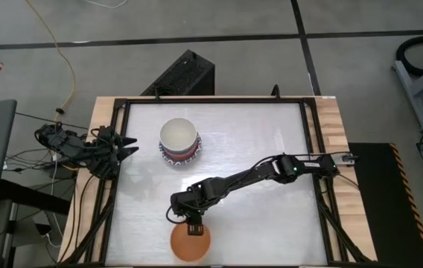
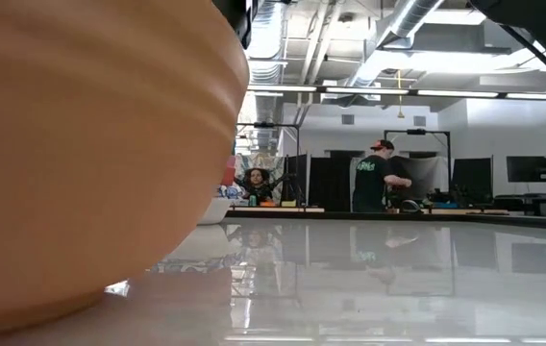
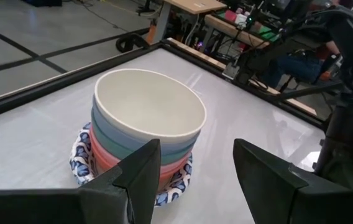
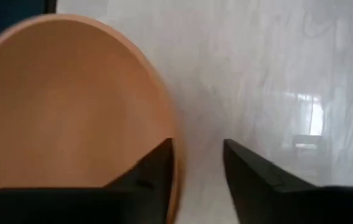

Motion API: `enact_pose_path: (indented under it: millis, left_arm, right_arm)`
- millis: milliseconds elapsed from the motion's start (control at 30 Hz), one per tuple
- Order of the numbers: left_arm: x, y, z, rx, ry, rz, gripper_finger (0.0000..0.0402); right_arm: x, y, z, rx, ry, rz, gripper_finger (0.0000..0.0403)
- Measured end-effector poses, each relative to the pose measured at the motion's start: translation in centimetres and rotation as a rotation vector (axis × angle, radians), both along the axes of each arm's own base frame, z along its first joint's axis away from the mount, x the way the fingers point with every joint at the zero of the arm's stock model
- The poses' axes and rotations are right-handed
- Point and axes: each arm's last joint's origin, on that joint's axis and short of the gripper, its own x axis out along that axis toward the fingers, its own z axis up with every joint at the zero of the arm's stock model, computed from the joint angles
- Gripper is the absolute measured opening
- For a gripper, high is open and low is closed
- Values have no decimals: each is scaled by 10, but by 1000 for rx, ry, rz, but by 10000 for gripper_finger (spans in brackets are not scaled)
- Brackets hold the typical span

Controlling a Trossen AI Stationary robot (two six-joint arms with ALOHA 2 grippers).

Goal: Nest bowls inside each other
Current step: Stack the brown bowl on top of the white bowl

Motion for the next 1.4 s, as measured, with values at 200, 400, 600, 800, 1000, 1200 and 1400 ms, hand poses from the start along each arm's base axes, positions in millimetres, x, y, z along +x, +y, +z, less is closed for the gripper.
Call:
enact_pose_path:
  millis: [200,400,600,800,1000,1200,1400]
  left_arm:
    - [0,0,0,0,1,0,191]
    - [0,0,0,0,0,-1,191]
    - [0,0,0,-1,1,-9,191]
    - [0,0,0,-2,1,-9,191]
    - [0,0,0,-1,4,-9,191]
    - [0,0,0,-2,2,-6,191]
    - [0,0,0,-1,3,-6,191]
  right_arm:
    - [-2,-1,-1,-3,17,19,33]
    - [-1,-9,2,-19,4,40,16]
    - [-2,-28,23,-38,-9,40,7]
    - [-2,-56,55,-75,-69,58,7]
    - [-10,-102,95,-116,-169,-6,7]
    - [-16,-149,130,-206,-302,-140,7]
    - [-17,-193,146,-273,-382,-409,7]
